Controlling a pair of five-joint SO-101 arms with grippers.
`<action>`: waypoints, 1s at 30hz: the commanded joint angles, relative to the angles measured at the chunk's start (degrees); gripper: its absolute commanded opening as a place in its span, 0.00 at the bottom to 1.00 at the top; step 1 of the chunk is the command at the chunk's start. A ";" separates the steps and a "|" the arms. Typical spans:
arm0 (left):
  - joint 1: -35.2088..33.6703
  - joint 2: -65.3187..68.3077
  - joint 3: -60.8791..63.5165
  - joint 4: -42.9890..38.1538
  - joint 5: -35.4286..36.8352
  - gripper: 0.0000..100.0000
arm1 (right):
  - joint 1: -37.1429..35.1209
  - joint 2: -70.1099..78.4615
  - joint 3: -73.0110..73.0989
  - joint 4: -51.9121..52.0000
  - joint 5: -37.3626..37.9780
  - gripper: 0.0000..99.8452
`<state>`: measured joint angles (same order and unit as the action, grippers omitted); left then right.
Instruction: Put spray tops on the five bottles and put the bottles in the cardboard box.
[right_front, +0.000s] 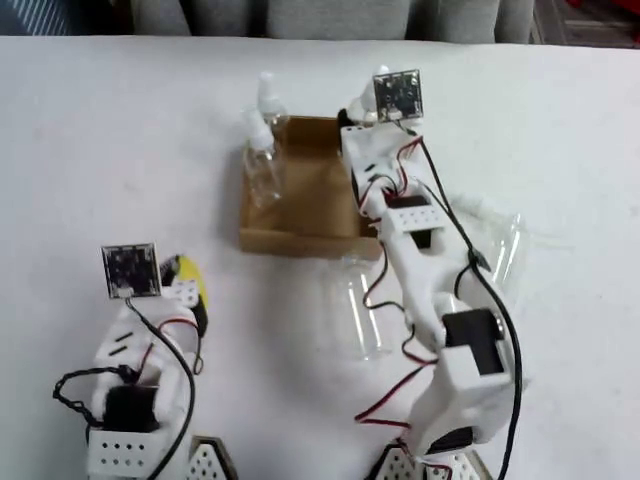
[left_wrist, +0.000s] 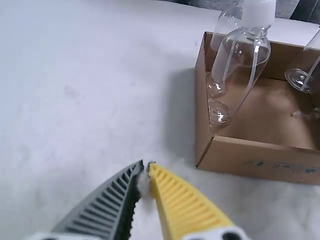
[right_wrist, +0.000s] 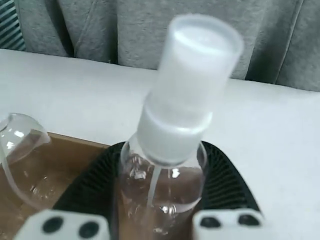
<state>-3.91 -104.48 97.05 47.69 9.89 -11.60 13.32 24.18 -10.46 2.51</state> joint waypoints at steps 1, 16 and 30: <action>-0.66 -0.40 -0.09 -2.11 0.09 0.02 | 0.92 1.98 -5.54 -1.80 0.79 0.02; -0.75 -0.40 -0.09 -2.81 0.00 0.02 | 1.89 10.59 -10.81 -1.80 0.79 0.02; -0.75 -0.40 -0.09 -3.08 0.00 0.02 | 1.71 15.60 -10.46 -1.80 0.79 0.02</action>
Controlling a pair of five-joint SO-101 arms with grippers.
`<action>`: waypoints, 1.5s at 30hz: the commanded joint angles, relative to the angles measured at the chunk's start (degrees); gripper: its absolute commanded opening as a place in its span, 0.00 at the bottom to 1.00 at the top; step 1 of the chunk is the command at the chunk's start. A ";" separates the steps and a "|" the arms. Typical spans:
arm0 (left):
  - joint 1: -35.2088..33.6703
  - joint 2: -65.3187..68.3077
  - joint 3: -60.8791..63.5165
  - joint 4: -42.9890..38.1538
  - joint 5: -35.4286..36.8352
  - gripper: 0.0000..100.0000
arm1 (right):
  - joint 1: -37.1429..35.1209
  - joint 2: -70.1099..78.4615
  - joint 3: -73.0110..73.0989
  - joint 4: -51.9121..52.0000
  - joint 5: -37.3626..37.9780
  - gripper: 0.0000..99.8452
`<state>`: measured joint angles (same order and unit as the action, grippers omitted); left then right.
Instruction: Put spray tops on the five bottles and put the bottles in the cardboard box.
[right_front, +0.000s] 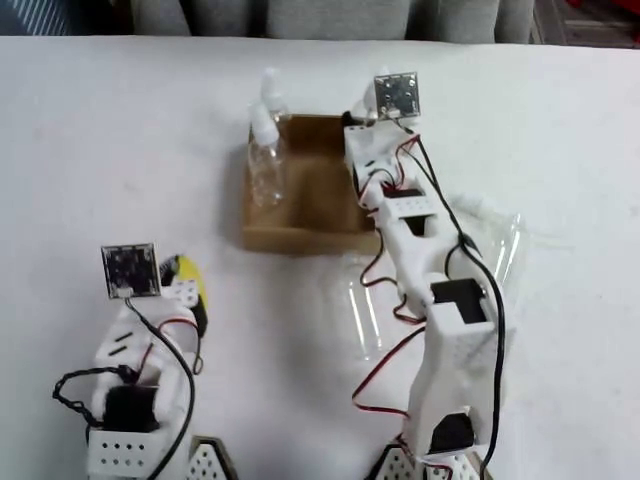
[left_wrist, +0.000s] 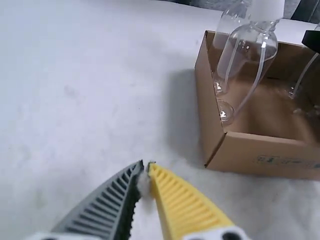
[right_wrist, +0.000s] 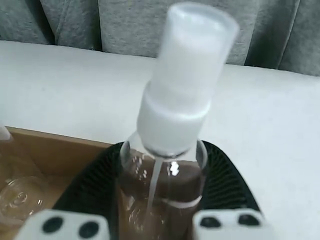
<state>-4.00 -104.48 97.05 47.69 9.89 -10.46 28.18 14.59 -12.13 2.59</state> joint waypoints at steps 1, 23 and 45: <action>-0.66 -0.40 -0.09 -3.08 0.00 0.02 | 0.57 0.75 -0.88 -0.13 0.70 0.02; -2.24 -0.40 -0.09 -4.22 0.00 0.02 | -0.92 -6.02 5.89 0.04 0.70 0.02; -2.24 -0.40 -0.09 -4.22 0.00 0.02 | -2.95 -6.02 7.74 0.22 10.29 0.02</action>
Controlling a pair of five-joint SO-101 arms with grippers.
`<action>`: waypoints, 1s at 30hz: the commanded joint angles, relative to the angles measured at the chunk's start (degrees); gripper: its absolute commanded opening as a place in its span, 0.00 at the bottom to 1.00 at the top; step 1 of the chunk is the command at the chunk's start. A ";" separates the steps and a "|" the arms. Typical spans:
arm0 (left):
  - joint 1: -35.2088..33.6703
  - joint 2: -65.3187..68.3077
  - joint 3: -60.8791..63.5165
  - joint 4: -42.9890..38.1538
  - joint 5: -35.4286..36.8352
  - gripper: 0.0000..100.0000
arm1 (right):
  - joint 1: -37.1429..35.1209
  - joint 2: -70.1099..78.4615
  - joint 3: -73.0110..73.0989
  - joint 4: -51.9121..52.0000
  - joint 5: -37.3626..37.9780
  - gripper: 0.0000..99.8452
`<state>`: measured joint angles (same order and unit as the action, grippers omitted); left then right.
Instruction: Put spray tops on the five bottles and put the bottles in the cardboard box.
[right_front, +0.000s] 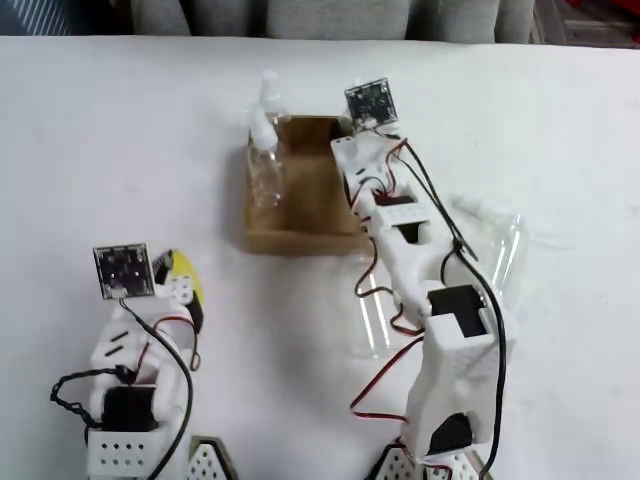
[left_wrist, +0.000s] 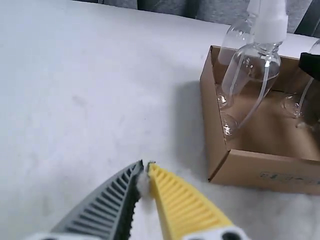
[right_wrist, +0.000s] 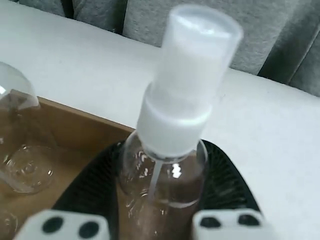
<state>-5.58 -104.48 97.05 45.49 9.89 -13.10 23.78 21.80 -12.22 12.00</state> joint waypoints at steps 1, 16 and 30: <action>-0.66 -0.40 -0.09 -2.02 0.00 0.02 | -0.31 -1.63 0.53 0.31 0.88 0.02; -0.66 -0.40 -0.09 -2.02 0.00 0.02 | 1.71 -2.07 2.37 0.31 -1.93 0.02; -0.66 -0.40 -0.09 -2.02 0.00 0.02 | 1.54 -1.89 2.37 0.31 -3.96 0.02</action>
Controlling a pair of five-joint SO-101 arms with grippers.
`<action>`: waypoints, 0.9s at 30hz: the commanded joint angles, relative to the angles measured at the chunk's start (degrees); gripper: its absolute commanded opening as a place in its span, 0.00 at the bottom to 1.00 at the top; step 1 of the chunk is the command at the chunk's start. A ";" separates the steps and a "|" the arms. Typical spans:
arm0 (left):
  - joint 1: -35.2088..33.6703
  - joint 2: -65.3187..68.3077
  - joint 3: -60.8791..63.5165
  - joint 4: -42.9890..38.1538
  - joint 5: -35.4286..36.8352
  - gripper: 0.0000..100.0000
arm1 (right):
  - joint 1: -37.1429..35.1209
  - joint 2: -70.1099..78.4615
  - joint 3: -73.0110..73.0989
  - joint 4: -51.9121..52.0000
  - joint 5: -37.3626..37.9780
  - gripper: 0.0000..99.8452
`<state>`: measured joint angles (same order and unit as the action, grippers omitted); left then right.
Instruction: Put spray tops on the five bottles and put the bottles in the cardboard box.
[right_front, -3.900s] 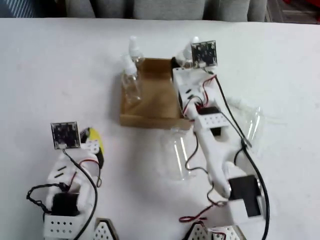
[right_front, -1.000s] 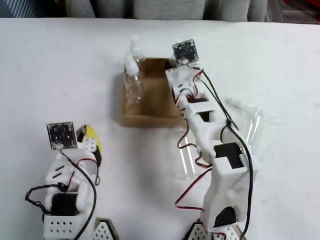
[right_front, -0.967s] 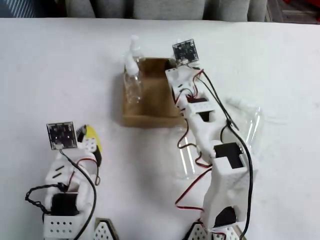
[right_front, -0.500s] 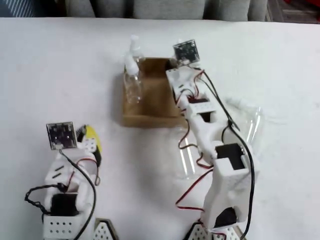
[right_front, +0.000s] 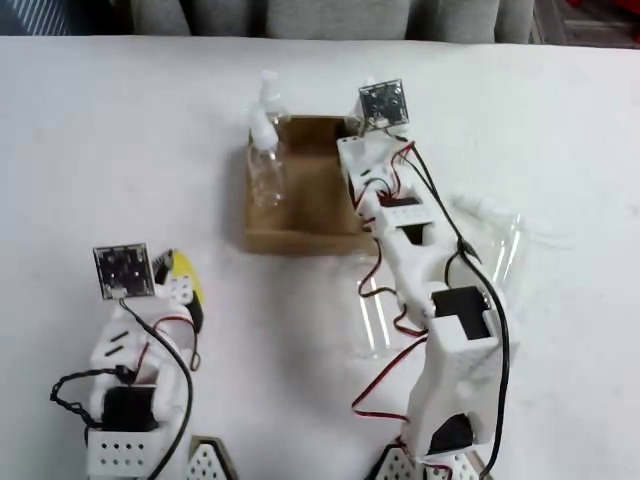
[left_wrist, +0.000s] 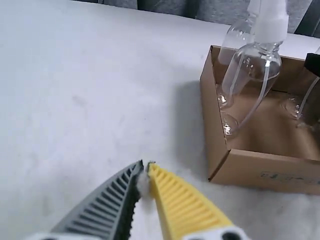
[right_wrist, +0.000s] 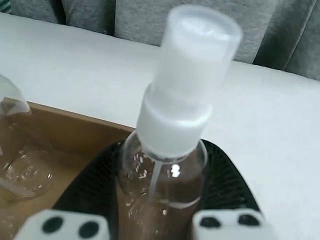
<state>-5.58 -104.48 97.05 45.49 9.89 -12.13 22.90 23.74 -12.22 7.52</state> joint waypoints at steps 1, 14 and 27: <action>-0.66 -0.40 -0.09 -2.02 0.00 0.02 | 0.66 -1.10 0.44 0.31 0.26 0.02; -0.66 -0.40 -0.09 -2.11 0.00 0.02 | 0.66 -1.27 1.32 0.40 0.26 0.14; -0.66 -0.40 -0.09 -2.11 0.00 0.02 | 0.22 -1.27 1.67 0.40 0.53 0.26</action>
<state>-5.58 -104.48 97.05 45.49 9.89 -12.40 22.99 25.76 -11.78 7.52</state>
